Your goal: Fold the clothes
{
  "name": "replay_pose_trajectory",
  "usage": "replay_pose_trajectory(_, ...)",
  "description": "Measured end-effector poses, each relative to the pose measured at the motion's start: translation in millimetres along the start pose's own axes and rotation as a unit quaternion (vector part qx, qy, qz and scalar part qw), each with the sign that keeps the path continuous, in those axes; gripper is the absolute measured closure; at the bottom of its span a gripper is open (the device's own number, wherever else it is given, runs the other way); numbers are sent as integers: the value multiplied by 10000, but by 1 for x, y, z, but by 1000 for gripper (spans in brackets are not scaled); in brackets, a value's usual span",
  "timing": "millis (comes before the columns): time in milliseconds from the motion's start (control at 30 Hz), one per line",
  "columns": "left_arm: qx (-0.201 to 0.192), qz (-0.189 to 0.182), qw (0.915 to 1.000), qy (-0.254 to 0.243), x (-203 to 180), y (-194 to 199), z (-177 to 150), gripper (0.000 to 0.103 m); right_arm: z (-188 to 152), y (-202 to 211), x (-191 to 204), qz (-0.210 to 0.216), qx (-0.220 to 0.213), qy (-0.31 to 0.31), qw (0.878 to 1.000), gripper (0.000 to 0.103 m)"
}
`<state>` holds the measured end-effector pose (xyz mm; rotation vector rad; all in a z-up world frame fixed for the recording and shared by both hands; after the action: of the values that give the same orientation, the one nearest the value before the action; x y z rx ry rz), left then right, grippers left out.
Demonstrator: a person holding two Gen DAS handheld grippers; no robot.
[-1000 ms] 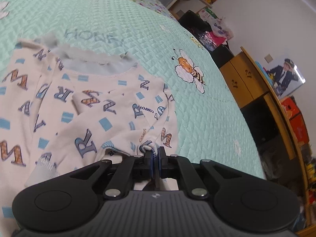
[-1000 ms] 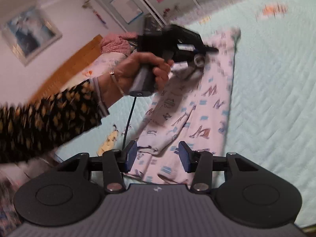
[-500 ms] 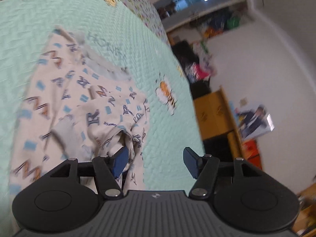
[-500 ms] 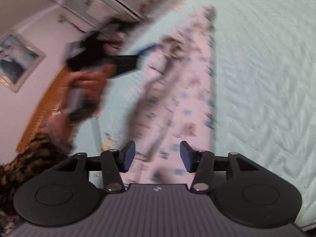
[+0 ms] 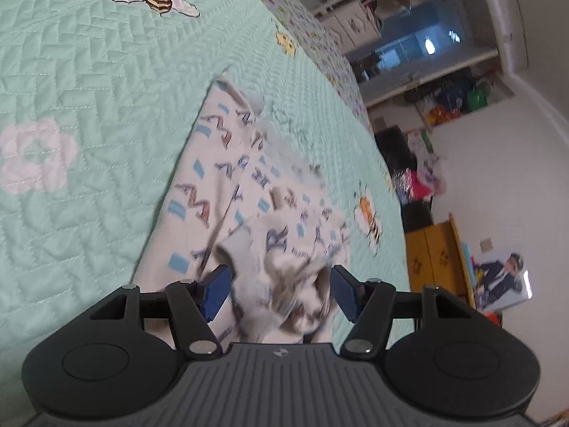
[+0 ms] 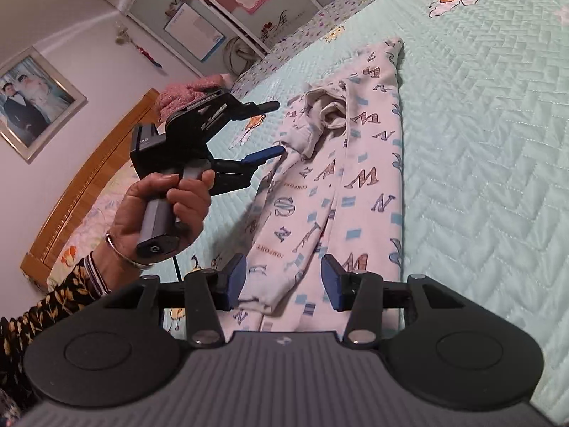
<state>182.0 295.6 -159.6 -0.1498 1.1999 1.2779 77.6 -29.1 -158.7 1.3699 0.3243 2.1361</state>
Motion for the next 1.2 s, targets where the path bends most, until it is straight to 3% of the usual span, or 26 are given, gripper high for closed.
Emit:
replay_pose_trajectory(333, -125, 353, 9991, 196, 10, -5, -2, 42, -4, -12, -13, -163, 170, -174, 9996, 52)
replay_pose_trajectory(433, -196, 545, 9979, 273, 10, -4, -4, 48, -8, -13, -16, -185, 181, -173, 9995, 52)
replay_pose_trajectory(533, -204, 832, 9961, 209, 7, -5, -4, 63, -10, -14, -16, -205, 167, -118, 9996, 52)
replay_pose_trajectory(600, -179, 1030, 9945, 66, 4, -8, -3, 88, -11, -13, -15, -225, 154, -62, 9996, 51)
replay_pose_trajectory(667, -153, 1084, 9940, -89, 1, -7, 0, 93, -12, -14, -14, -256, 151, 24, 9996, 51)
replay_pose_trajectory(700, -157, 1021, 9946, -132, 0, -5, 2, 102, -13, -14, -13, -276, 154, 73, 9995, 51)
replay_pose_trajectory(900, -436, 711, 9935, -775, -32, 21, 23, 103, -15, -16, -7, -416, 209, 340, 9983, 52)
replay_pose_trajectory(1200, -884, 473, 9865, -1297, -73, 58, 76, 103, -14, -15, -7, -435, 228, 386, 9980, 52)
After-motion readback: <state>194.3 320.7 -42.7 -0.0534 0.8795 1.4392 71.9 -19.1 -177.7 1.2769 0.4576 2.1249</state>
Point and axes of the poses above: each gripper's, at about its wrist camera, not at the fingertips, and y roughly against the way its jaws point, x to its left, z to its top, the point moved 2 cm from there along -y, roughly the way its jaws point, and after that the axes turned 8 degrees about -y, right-handed, at the moved point
